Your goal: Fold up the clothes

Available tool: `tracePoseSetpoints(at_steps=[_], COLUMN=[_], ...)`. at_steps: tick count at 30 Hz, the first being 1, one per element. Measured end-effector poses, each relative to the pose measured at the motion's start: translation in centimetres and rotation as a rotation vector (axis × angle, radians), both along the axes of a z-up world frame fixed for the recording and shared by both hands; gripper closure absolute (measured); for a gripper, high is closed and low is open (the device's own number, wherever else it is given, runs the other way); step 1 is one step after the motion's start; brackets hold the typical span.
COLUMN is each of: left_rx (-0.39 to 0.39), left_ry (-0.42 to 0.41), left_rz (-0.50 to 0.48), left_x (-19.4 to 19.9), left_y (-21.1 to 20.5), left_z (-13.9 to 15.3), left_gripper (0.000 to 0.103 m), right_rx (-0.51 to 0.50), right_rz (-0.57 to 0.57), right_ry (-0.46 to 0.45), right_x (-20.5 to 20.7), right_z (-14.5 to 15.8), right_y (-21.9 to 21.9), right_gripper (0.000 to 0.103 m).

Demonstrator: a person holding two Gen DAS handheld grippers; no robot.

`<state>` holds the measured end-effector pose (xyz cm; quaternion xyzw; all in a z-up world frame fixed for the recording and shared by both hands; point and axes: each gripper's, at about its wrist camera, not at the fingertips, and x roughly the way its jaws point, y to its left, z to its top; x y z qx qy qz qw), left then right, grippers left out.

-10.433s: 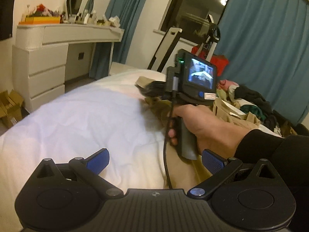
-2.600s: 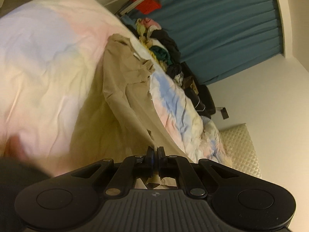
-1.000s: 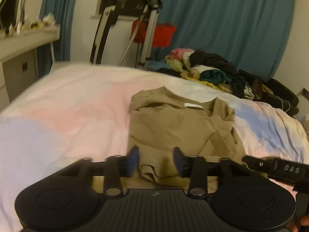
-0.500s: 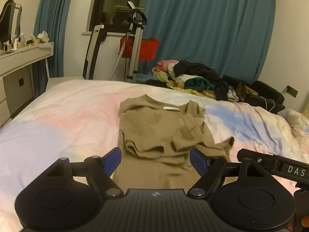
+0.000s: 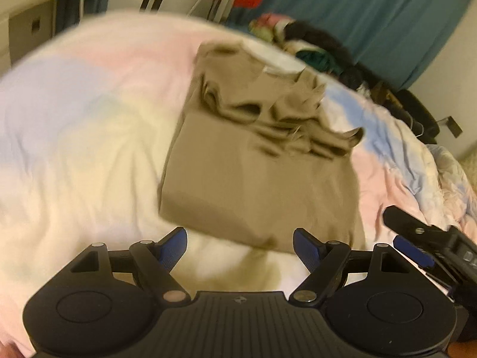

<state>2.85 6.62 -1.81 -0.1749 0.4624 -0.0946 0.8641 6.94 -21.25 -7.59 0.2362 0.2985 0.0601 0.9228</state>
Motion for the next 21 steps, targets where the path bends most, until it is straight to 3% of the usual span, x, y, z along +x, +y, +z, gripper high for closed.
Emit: tracePoseSetpoints(at_steps=[4, 9, 15, 18, 21], left_rx=[-0.181, -0.251, -0.247, -0.244, -0.263], left_ry=[0.115, 0.118, 0.073, 0.058, 0.041], left_rz=[0.071, 0.169, 0.243, 0.263, 0.275], left_x=[1.2, 2.7, 3.6, 3.7, 3.4], left_y=[1.7, 2.7, 3.5, 3.7, 4.0], left_z=[-2.5, -3.7, -4.1, -4.2, -3.9], left_gripper=[0.023, 0.027, 0.054, 0.072, 0.088], right_rx=[0.017, 0.057, 0.156, 0.256, 0.378], right_rz=[-0.011, -0.015, 0.027, 0.099, 0.145], right_ry=[0.007, 0.033, 0.048, 0.03, 0.071], right_x=[0.3, 0.6, 0.6, 0.3, 0.5], right_z=[-0.3, -1.0, -1.3, -1.2, -2.3], right_y=[-0.2, -0.5, -0.2, 0.7, 1.4], right_gripper=[0.019, 0.019, 0.018, 0.018, 0.018])
